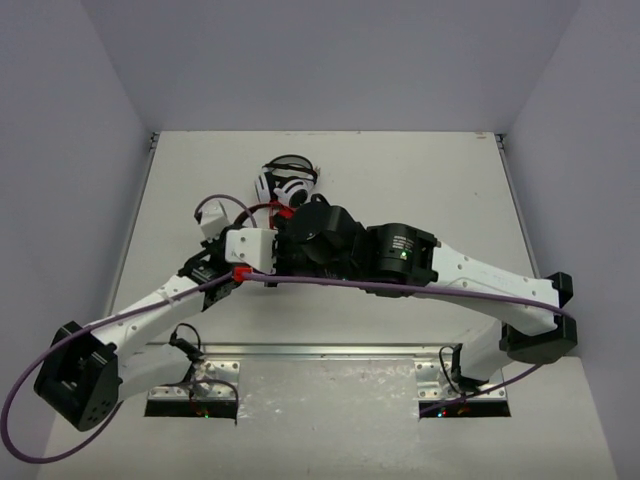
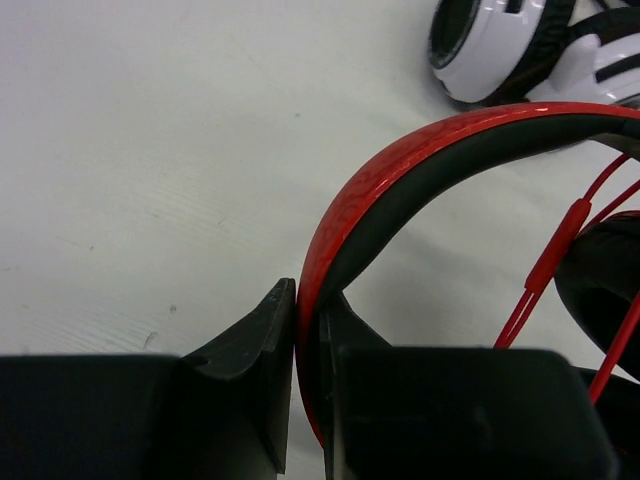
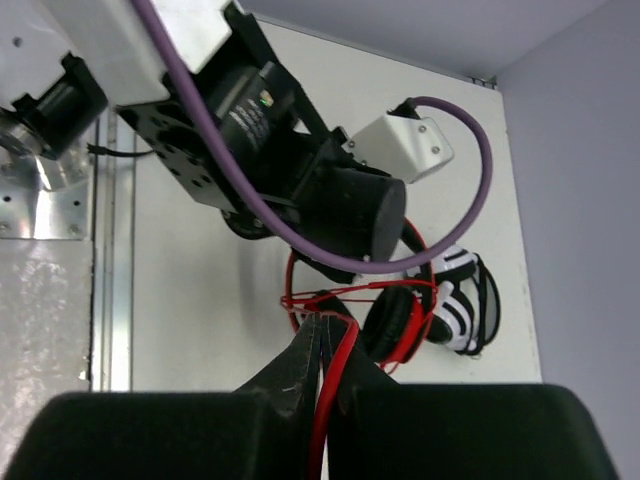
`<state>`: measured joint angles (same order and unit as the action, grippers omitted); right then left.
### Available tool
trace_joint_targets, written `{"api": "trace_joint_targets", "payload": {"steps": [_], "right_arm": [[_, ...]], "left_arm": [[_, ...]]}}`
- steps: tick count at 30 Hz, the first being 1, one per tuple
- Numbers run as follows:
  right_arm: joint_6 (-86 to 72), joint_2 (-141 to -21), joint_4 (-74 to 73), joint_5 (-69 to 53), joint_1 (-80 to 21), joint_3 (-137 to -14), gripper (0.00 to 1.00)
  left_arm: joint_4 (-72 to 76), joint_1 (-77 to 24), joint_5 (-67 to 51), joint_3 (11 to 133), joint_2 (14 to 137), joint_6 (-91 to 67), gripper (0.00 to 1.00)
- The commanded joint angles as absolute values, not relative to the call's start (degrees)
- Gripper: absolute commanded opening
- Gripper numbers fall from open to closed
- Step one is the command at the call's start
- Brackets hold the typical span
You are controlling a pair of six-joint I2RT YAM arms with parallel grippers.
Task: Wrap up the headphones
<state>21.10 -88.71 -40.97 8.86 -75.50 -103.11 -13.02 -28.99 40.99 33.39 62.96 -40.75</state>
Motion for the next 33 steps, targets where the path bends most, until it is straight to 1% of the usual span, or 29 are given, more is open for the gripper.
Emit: {"api": "trace_joint_targets", "payload": {"steps": [1, 4, 6, 8, 9, 15, 19, 20, 23, 26, 27, 30, 32, 33], "right_arm": [[25.1, -86.5, -40.4, 16.2, -75.0, -103.1, 0.01], [24.4, -84.7, -37.8, 16.9, -72.3, -98.5, 0.01], [23.2, -82.5, -36.0, 13.8, -68.3, -96.8, 0.01], [21.8, -81.7, -35.9, 10.9, -64.4, -96.3, 0.01], [21.7, -81.8, -36.1, 10.9, -63.6, -96.6, 0.01], [20.9, -83.0, -37.3, 11.6, -59.9, -100.6, 0.01], [18.5, -85.8, -41.6, 11.0, -59.5, -109.4, 0.01], [18.5, -85.9, -42.0, 11.0, -59.5, -109.6, 0.01], [19.8, -84.0, -38.8, 14.9, -58.8, -104.7, 0.02], [16.5, -81.0, -38.0, 13.4, -52.2, -99.9, 0.01], [15.1, -80.1, -36.8, 10.8, -47.2, -98.6, 0.01], [11.9, -79.3, -36.9, 6.9, -38.8, -94.7, 0.01], [11.5, -79.5, -36.7, 7.0, -36.1, -91.4, 0.01], [11.1, -79.5, -36.2, 6.9, -33.3, -90.4, 0.01]], "left_arm": [[-0.5, -31.9, 40.6, 32.9, 57.5, -35.3, 0.0], [2.6, -34.4, 38.3, 30.9, 53.8, -32.0, 0.0], [4.1, -35.8, 36.7, 29.3, 50.5, -30.1, 0.0], [7.5, -36.9, 32.1, 26.3, 47.7, -26.9, 0.0], [8.8, -37.3, 29.9, 25.3, 46.9, -25.8, 0.0], [10.8, -38.5, 27.2, 20.7, 44.1, -23.6, 0.0], [10.2, -38.8, 28.0, 20.6, 46.0, -24.9, 0.01], [10.2, -38.8, 28.0, 20.7, 46.0, -26.4, 0.0], [9.6, -38.8, 24.8, 24.1, 44.8, -27.0, 0.0], [4.1, -38.8, 23.3, 29.9, 44.6, -26.9, 0.0], [0.4, -38.8, 23.1, 31.3, 44.2, -27.6, 0.0], [-8.2, -38.8, 21.0, 36.0, 43.4, -29.2, 0.0], [-12.5, -38.8, 19.6, 38.5, 42.8, -31.0, 0.0], [-18.3, -38.8, 19.7, 41.6, 42.9, -31.7, 0.0]]}}
